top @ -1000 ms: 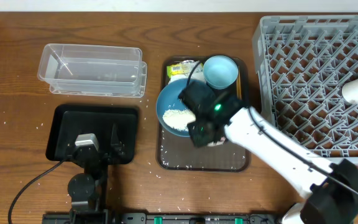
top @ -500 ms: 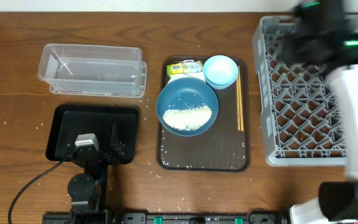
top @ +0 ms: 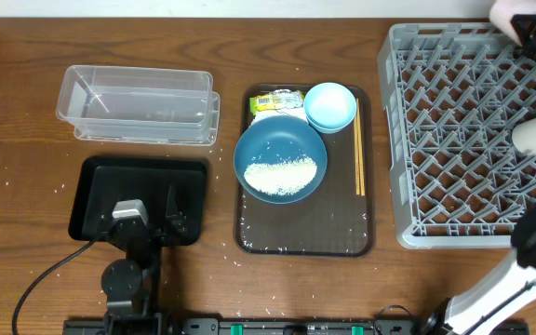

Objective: Sort waste into correct bins and load items into the dishwasher rack
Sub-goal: 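Carry the pink cup to the dish rack and release it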

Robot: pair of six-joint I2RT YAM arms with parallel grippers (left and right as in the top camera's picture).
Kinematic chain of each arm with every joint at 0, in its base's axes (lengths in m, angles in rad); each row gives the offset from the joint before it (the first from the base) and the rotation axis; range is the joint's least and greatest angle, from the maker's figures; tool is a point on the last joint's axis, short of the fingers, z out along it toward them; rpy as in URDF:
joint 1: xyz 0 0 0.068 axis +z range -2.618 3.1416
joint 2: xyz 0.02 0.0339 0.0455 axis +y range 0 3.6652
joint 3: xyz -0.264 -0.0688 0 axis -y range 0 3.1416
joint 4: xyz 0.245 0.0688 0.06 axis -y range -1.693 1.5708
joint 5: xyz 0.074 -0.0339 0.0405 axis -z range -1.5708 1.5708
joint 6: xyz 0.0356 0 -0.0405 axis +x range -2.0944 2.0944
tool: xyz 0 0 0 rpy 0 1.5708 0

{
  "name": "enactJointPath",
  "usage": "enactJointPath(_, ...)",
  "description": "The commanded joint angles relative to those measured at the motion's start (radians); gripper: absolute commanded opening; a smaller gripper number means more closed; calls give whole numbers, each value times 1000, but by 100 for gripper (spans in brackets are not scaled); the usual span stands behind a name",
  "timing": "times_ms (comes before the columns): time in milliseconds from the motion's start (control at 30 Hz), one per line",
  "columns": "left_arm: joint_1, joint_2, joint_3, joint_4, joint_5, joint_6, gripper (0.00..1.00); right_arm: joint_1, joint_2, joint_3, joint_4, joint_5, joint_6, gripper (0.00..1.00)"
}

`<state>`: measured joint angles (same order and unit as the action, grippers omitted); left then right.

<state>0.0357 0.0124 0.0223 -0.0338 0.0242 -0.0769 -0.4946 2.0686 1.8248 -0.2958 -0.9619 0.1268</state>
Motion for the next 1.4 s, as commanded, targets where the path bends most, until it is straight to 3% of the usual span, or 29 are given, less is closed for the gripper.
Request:
enactJointPath(0, 0, -1, -18, -36, -9, 13, 98, -24, 111, -5, 150, -275, 280, 1)
enactJointPath(133, 0, -1, -18, -37, -9, 13, 98, -42, 220, -5, 413, -347, 528, 1)
enactJointPath(233, 0, -1, -18, -36, -9, 13, 98, -55, 259, -5, 460, -348, 591, 1)
enactJointPath(467, 0, -1, -18, -37, -9, 13, 98, -90, 307, -5, 384, -350, 540, 1)
enactJointPath(833, 0, -1, -18, -37, -9, 13, 98, -149, 307, -5, 79, -212, 326, 4)
enactJointPath(1000, 0, -1, -18, -37, -9, 13, 98, -188, 300, -5, 73, -213, 330, 5)
enactJointPath(1200, 0, -1, -18, -36, -9, 13, 98, -237, 267, -5, 31, -211, 331, 14)
enactJointPath(1367, 0, -1, -18, -36, -9, 13, 98, -267, 184, -5, -60, -102, 322, 16)
